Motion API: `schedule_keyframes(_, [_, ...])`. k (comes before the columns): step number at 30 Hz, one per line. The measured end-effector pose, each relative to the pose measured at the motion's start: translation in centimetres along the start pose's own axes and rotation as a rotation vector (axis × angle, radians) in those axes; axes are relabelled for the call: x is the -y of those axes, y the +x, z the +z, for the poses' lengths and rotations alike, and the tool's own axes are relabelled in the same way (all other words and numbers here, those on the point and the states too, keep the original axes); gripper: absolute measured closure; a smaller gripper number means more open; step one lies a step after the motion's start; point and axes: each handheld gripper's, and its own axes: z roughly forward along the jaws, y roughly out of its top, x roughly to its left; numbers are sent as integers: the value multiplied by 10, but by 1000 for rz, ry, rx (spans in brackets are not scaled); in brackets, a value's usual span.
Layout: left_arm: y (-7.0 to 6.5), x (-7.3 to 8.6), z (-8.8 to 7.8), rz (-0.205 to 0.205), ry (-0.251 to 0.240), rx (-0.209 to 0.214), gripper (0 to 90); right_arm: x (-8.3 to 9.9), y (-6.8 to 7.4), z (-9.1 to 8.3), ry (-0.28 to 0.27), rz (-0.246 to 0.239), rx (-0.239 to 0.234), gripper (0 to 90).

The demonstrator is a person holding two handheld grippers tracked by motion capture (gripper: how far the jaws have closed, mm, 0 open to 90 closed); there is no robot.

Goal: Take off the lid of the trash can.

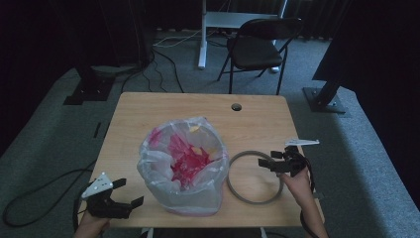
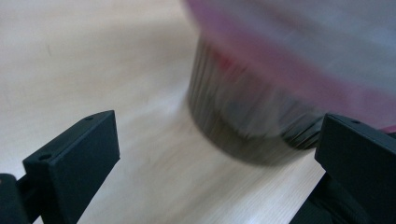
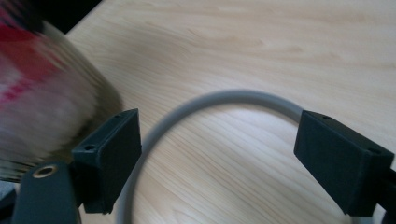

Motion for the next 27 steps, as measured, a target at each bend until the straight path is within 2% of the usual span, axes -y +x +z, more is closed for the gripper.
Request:
schedule_keyframes(2, [-5, -6, -6, 2, -35, 13, 0, -7, 8, -3, -11, -22, -16, 145])
schedule_keyframes(5, [-14, -14, -12, 1, -63, 38, 0, -20, 23, -8, -39, -61, -38, 144])
schedule_keyframes(9, [-24, -19, -12, 24, -59, 43, 0, -37, 43, -14, -83, -104, -75, 143])
schedule_keyframes(10, [-24, -19, -12, 24, -59, 43, 0, -37, 43, -14, -83, -104, -75, 143])
schedule_keyframes(11, [-27, -21, -10, 26, -76, 51, 0, -41, 48, -16, -93, -116, -85, 144])
schedule_keyframes(12, [-28, -22, -9, 27, -73, 57, 0, -49, 58, -19, -109, -144, -113, 144])
schedule_keyframes(13, [-29, -22, -9, 32, -69, 62, 0, -52, 63, -20, -116, -159, -117, 144])
schedule_keyframes(20, [-36, -26, -4, 41, -45, 61, 0, -78, 94, -26, -158, -217, -208, 145])
schedule_keyframes(21, [-36, -26, -4, 41, -45, 61, 0, -78, 94, -26, -158, -217, -208, 145])
schedule_keyframes(22, [-36, -26, -4, 41, -45, 61, 0, -81, 97, -26, -162, -225, -220, 145])
schedule_keyframes(23, [-40, -28, -2, 48, -44, 72, 0, -87, 107, -23, -163, -241, -249, 145])
schedule_keyframes(27, [-43, -29, 0, 46, -44, 82, 0, -97, 122, -11, -141, -263, -282, 145])
